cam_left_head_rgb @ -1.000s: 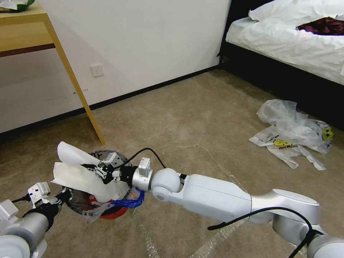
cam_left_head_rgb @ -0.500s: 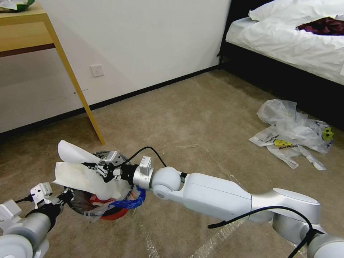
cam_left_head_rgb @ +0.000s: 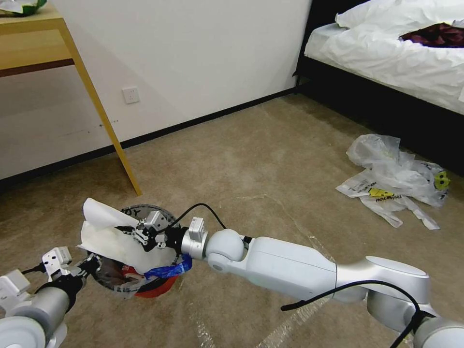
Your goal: Pick up the trash bin and place the garbage on the floor into it.
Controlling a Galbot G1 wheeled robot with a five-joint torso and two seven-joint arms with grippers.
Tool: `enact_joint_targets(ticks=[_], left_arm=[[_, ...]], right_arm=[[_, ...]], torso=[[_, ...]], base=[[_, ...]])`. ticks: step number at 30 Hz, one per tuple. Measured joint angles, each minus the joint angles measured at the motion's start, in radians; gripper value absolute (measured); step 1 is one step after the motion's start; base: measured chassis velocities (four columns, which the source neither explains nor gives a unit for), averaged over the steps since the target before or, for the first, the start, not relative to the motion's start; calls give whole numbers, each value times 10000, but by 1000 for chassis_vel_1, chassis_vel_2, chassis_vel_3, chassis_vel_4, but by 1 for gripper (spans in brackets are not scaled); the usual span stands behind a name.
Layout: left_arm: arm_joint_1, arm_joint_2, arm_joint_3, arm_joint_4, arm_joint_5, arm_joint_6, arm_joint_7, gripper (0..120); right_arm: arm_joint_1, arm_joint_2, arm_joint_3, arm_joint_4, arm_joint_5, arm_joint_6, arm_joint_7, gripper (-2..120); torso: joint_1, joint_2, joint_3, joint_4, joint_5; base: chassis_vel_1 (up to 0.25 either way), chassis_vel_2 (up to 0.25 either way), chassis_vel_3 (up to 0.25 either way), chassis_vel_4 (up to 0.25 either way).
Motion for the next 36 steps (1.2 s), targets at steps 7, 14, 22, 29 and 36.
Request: enact_joint_targets(ticks=[7, 14, 22, 29, 36], left_arm=[[-13, 2, 5, 14, -3, 0, 0, 1], [-28, -31, 43, 28, 10, 0, 0, 1], [-46, -37, 55, 34, 12, 1, 0, 1], [-50, -28, 46, 40, 13, 2, 0, 1], [-53, -40, 40, 57, 12, 3, 4, 1]], right_arm=[[-52, -11, -20, -26, -40, 33, -41, 1], [-54, -29, -23, -57, -63, 49, -71, 1], [-94, -28, -47, -157, -132, 100, -118, 1], [-243, -45, -73, -246, -232, 171, -163, 1], [-242, -58, -99, -262, -245, 173, -185, 1]], torso=[[0, 0, 0, 0, 0], [0, 0, 0, 0, 0], [0, 0, 0, 0, 0], [0, 0, 0, 0, 0], [0, 0, 0, 0, 0]], base=[[0, 0, 0, 0], [0, 0, 0, 0], [0, 0, 0, 0], [0, 0, 0, 0], [0, 0, 0, 0]])
